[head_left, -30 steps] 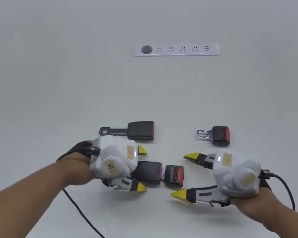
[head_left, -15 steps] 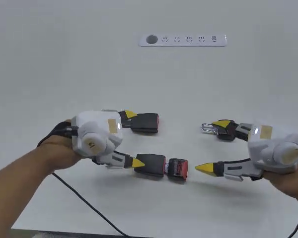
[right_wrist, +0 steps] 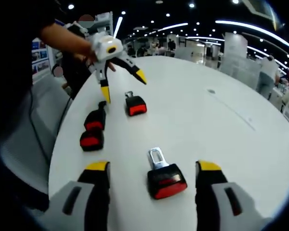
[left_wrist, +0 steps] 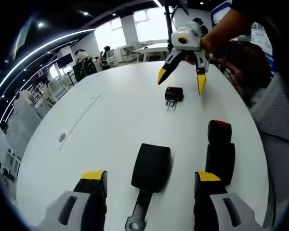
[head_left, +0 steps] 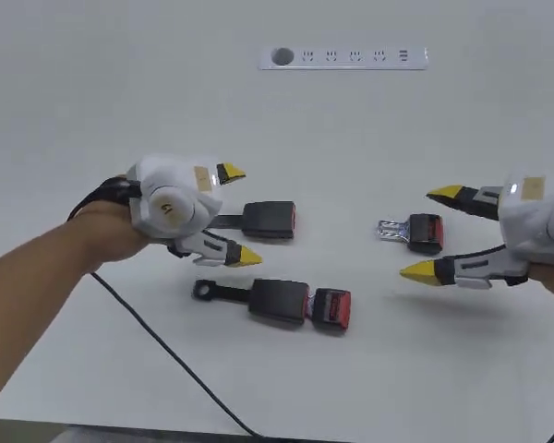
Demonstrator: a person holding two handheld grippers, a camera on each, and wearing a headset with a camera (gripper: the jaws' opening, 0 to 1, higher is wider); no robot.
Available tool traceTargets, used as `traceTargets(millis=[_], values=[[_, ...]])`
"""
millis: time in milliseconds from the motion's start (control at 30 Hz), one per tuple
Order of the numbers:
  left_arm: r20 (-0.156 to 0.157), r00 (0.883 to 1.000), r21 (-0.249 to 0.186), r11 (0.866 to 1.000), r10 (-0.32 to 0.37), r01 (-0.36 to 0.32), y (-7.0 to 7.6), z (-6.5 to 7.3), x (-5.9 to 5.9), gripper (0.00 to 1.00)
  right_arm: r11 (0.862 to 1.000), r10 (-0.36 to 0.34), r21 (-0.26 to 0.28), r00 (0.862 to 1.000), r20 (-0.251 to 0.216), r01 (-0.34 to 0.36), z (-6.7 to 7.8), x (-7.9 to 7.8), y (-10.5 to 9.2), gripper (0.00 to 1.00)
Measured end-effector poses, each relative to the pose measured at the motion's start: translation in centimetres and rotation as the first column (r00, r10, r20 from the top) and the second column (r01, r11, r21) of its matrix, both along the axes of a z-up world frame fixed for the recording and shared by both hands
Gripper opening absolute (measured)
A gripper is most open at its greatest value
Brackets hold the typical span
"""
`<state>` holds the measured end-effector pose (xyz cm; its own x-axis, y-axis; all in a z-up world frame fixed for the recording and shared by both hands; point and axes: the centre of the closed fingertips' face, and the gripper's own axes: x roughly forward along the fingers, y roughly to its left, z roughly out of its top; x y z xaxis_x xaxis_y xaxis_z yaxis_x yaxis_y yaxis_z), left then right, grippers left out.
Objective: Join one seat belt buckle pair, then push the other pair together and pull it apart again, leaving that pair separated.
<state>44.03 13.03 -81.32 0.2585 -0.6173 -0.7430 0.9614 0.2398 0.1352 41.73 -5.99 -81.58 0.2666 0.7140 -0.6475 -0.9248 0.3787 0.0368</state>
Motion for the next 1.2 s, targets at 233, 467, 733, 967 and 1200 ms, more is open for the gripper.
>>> traceTargets(millis=[233, 467, 733, 967, 1200], values=[[-0.055, 0.998, 0.022, 1.0, -0.011, 0.012, 0.0, -2.5, 0.7, 0.74, 0.998, 0.028, -0.056, 0.997, -0.071, -0.032, -1.9, 0.3, -1.7, 0.67], [-0.083, 0.996, 0.026, 0.999, -0.029, 0.031, -0.4, -3.5, 0.9, 0.69, 0.996, 0.057, -0.06, 0.993, -0.101, -0.063, -2.4, 0.8, -2.2, 0.63], [-0.138, 0.989, -0.009, 0.999, -0.047, 0.046, -1.0, -3.6, 0.9, 0.61, 0.989, 0.114, -0.082, 0.987, -0.112, -0.124, -2.8, 0.5, -2.1, 0.56], [-0.144, 0.987, -0.018, 0.998, -0.067, 0.065, -1.0, -3.4, 0.8, 0.56, 0.98, 0.167, -0.096, 0.982, -0.086, -0.175, -2.8, 0.3, -1.9, 0.42], [-0.138, 0.986, -0.015, 0.995, -0.097, 0.096, -1.5, -3.5, 0.9, 0.39, 0.978, 0.181, -0.089, 0.981, -0.068, -0.187, -2.9, 0.7, -2.0, 0.36]])
